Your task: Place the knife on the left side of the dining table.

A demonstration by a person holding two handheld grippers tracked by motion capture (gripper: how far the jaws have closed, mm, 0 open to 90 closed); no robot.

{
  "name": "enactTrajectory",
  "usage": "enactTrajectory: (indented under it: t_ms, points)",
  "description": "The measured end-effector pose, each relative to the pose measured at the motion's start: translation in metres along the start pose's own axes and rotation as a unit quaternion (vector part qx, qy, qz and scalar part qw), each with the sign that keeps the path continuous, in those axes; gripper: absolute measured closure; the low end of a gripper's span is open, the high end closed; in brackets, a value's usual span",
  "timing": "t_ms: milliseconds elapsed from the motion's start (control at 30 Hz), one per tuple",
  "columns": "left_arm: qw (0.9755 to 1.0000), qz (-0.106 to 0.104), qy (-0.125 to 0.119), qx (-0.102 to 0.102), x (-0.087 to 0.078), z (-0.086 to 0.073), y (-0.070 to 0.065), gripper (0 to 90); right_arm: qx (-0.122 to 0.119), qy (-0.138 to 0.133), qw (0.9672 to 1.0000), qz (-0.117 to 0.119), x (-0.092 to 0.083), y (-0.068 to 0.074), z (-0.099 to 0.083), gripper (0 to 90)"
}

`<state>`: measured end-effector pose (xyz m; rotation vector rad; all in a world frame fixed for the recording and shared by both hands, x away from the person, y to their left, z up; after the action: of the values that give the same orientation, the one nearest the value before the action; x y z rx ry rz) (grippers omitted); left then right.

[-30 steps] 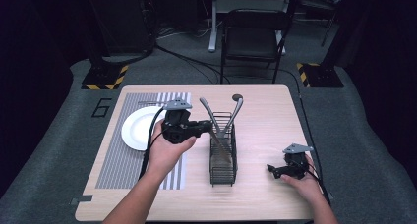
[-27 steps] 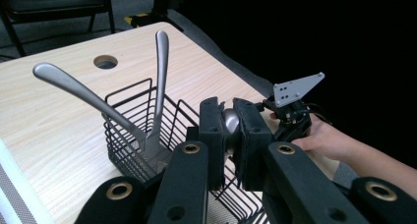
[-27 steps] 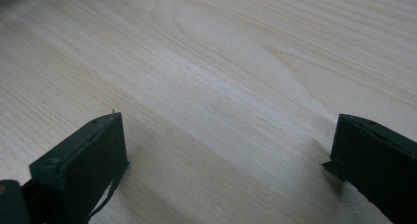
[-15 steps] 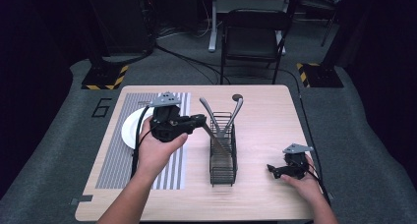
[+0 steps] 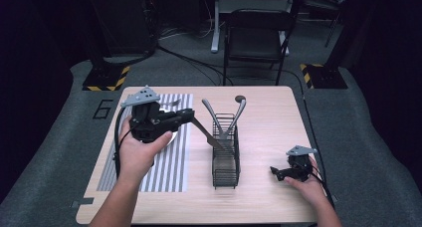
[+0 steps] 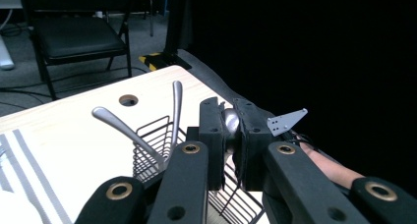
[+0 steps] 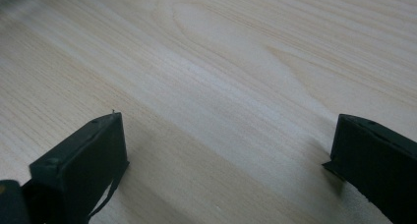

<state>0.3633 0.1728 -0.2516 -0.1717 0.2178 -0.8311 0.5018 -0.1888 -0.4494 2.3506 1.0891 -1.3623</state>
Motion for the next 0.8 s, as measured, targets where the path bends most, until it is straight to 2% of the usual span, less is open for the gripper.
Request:
enactTrajectory:
  t_ms: [300,500,667,800]
  points:
    - [0.9998,0.019,-0.008,-0.005,-0.013,0.000,0.016,83.5,0.000,0.000,1.0000,0.000,0.000,0.000,0.000,0.0]
    - [0.9990,0.033,-0.017,-0.026,-0.018,-0.001,0.029,83.5,0.000,0.001,1.0000,0.000,0.000,0.000,0.000,0.0]
    - [0.9976,0.049,-0.019,-0.046,-0.021,-0.007,0.046,83.5,0.000,0.000,1.0000,-0.003,0.000,0.000,0.000,0.0]
    - [0.9961,0.064,-0.012,-0.060,-0.021,-0.016,0.061,83.5,0.000,-0.001,1.0000,0.000,0.000,0.000,0.000,0.0]
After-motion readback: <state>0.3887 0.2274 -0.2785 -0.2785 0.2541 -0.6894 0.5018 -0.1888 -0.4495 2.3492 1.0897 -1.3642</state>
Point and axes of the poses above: each handheld gripper's, and its own axes: x roughly forward along the jaws, z roughly out of its top, y roughly to its left, the point moved 3 cm from there along x, roughly forward along the jaws, and after that the axes turned 14 degrees about -y, right-handed, at the moved point
